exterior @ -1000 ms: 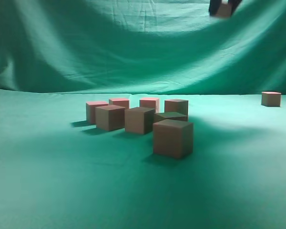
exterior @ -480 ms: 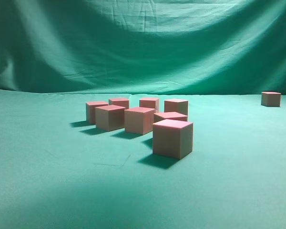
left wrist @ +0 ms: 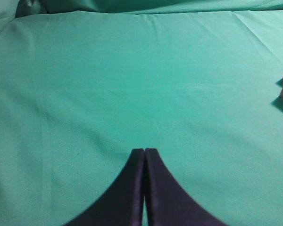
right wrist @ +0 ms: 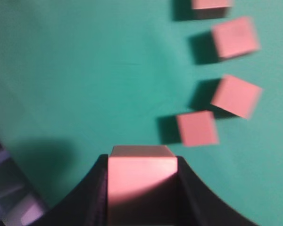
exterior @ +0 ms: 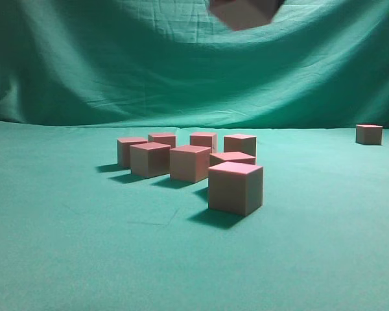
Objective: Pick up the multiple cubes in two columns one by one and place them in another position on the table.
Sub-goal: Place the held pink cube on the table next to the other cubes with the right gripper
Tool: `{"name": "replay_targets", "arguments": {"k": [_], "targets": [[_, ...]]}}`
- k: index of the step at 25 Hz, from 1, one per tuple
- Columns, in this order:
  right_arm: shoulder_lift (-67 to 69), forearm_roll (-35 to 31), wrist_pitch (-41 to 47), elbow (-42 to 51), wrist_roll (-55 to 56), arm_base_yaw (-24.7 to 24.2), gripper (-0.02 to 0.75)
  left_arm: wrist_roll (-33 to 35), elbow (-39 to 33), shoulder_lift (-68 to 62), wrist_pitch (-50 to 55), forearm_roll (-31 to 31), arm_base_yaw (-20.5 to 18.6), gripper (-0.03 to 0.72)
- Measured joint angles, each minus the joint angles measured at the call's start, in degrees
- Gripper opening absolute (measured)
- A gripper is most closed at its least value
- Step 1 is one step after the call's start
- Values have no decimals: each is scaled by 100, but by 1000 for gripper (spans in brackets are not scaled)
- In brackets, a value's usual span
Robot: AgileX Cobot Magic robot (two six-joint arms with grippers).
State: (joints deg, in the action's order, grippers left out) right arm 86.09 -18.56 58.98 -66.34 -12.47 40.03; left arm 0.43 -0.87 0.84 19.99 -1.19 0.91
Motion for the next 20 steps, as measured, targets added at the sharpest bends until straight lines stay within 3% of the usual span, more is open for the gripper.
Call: {"name": "replay_targets", "arguments": {"k": [5,10,20], "targets": [[77,0,-513,202,-380,988,258,0,0,0,0,0,0,0],[635,132,-594,104,-610,1613,258,0,0,0,0,0,0,0],[1914,1584,67,-905,-633,1807,258,0,0,0,0,0,0,0]]}}
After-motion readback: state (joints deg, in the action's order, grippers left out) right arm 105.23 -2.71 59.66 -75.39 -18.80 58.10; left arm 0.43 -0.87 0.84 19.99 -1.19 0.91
